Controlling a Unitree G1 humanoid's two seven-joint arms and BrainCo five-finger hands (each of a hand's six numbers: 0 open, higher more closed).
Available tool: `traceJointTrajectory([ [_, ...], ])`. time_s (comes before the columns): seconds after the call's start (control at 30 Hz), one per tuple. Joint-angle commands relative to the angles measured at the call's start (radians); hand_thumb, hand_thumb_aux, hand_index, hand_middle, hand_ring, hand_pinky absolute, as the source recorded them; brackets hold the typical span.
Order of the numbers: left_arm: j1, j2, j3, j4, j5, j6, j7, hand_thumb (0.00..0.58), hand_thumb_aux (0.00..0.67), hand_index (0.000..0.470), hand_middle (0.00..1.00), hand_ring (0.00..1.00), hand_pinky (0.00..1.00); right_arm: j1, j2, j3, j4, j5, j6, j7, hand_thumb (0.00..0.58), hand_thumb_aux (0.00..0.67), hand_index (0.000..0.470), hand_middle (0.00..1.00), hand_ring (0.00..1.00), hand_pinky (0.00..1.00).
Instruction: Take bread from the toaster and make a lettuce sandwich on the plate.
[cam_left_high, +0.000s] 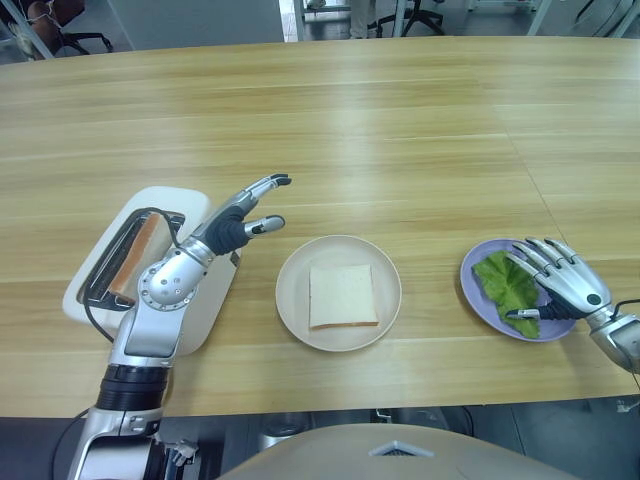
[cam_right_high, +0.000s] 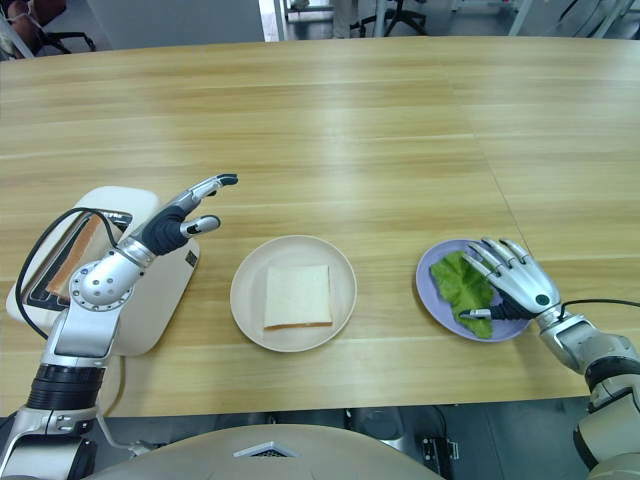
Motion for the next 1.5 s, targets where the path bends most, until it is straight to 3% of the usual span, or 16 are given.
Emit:
traceJointTrajectory([
  [0.03, 0.005, 0.013, -0.009, 0.015, 0.0, -0.009, -0.01, 0.0, 0.0, 0.0, 0.0, 0.0, 0.0, -0.013, 0.019, 0.04, 0.029, 0.015, -0.028, 0.025, 0.0, 0.0, 0.0, 0.0, 0.0, 0.0],
  [0.17, 0.005, 0.013, -0.01, 0.015, 0.001, -0.013, -0.01, 0.0, 0.0, 0.0, 0.0, 0.0, 0.0, -0.022, 0.025, 0.062, 0.046, 0.026, -0.037, 0.033, 0.0, 0.0, 0.0, 0.0, 0.0, 0.0],
  [0.2, 0.004, 0.013, -0.011, 0.015, 0.001, -0.013, -0.01, 0.0, 0.0, 0.0, 0.0, 0.0, 0.0, -0.024, 0.026, 0.067, 0.05, 0.027, -0.04, 0.034, 0.294, 0.2, 0.137, 0.0, 0.0, 0.0],
  [0.23, 0.004, 0.013, -0.011, 0.014, 0.002, -0.014, -0.01, 0.0, 0.0, 0.0, 0.0, 0.0, 0.0, -0.026, 0.027, 0.072, 0.053, 0.028, -0.043, 0.036, 0.47, 0.378, 0.26, 0.0, 0.0, 0.0],
  [0.27, 0.004, 0.013, -0.011, 0.014, 0.002, -0.014, -0.009, 0.0, 0.0, 0.0, 0.0, 0.0, 0.0, -0.028, 0.028, 0.076, 0.056, 0.029, -0.045, 0.039, 0.47, 0.378, 0.26, 0.0, 0.0, 0.0],
  [0.3, 0.004, 0.013, -0.011, 0.014, 0.002, -0.014, -0.009, 0.0, 0.0, 0.0, 0.0, 0.0, 0.0, -0.03, 0.029, 0.081, 0.059, 0.032, -0.046, 0.04, 0.57, 0.581, 0.399, 0.0, 0.0, 0.0],
  [0.37, 0.004, 0.013, -0.01, 0.014, 0.002, -0.014, -0.008, 0.0, 0.0, 0.0, 0.0, 0.0, 0.0, -0.031, 0.03, 0.091, 0.063, 0.036, -0.049, 0.04, 0.57, 0.581, 0.399, 0.0, 0.0, 0.0],
  [0.4, 0.003, 0.013, -0.011, 0.015, 0.003, -0.014, -0.008, 0.0, 0.0, 0.0, 0.0, 0.0, 0.0, -0.03, 0.03, 0.095, 0.065, 0.038, -0.051, 0.039, 0.58, 0.67, 0.46, 0.0, 0.0, 0.0],
  [1.1, -0.007, 0.023, -0.008, 0.037, 0.001, -0.024, -0.009, 0.0, 0.0, 0.0, 0.0, 0.0, 0.0, -0.045, 0.009, 0.128, 0.06, 0.069, -0.079, -0.027, 0.58, 0.67, 0.46, 0.0, 0.0, 0.0],
  [1.5, -0.019, 0.027, -0.012, 0.047, 0.007, -0.028, -0.004, 0.0, 0.0, 0.0, 0.0, 0.0, 0.0, -0.067, -0.139, 0.06, -0.211, 0.08, -0.089, -0.035, 0.58, 0.67, 0.46, 0.0, 0.0, 0.0],
])
